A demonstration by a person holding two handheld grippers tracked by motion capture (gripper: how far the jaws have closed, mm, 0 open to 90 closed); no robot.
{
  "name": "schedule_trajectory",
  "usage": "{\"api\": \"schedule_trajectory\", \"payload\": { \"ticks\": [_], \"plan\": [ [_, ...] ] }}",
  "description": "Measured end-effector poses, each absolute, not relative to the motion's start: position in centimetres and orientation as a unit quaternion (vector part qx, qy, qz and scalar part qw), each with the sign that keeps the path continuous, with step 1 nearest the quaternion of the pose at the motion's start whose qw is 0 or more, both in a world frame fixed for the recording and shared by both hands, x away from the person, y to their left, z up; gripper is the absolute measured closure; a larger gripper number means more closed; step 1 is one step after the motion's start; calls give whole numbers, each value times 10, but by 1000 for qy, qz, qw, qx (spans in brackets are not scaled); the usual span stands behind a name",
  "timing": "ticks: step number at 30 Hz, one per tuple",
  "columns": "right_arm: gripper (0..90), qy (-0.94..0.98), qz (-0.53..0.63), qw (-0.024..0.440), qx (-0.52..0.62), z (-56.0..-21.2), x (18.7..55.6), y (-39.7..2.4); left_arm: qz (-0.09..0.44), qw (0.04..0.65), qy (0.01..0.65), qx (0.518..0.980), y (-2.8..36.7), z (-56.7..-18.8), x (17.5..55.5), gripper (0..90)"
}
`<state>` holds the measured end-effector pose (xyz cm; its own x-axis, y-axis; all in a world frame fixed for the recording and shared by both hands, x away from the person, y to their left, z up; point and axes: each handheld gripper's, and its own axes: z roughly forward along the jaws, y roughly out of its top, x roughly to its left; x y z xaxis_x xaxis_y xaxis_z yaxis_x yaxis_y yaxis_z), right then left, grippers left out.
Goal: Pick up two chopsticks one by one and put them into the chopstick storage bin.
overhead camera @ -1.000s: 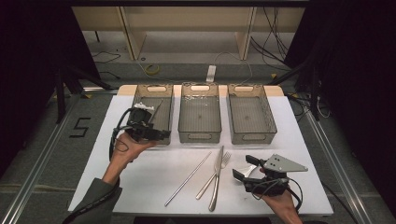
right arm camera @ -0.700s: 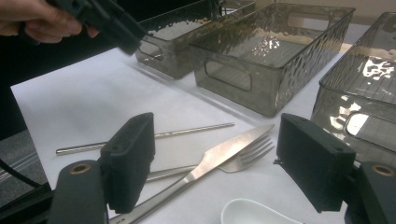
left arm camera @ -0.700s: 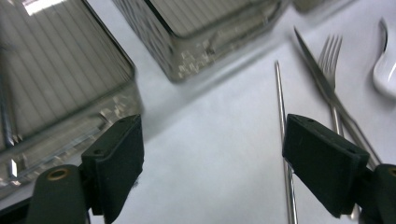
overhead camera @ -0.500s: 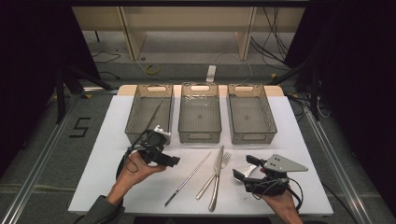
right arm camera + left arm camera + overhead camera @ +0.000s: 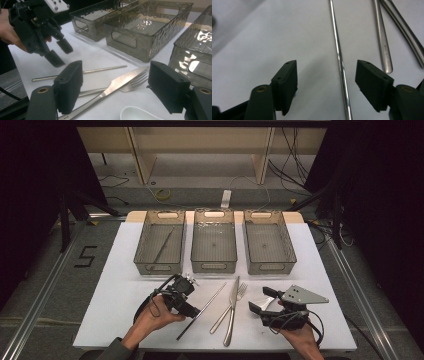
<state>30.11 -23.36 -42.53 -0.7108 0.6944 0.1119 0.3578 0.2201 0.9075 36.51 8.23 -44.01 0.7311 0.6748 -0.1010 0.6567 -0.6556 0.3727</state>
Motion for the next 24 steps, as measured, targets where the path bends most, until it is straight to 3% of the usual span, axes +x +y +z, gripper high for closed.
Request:
{"api": "schedule_trajectory", "payload": {
  "ticks": [9,24],
  "plan": [
    [288,766,519,161,344,-426,301,-233,9,179,345,921,72,-448,361,503],
    [288,767,519,160,343,-426,302,-233,14,159,323,933,61,-455,360,665]
  ]
}}
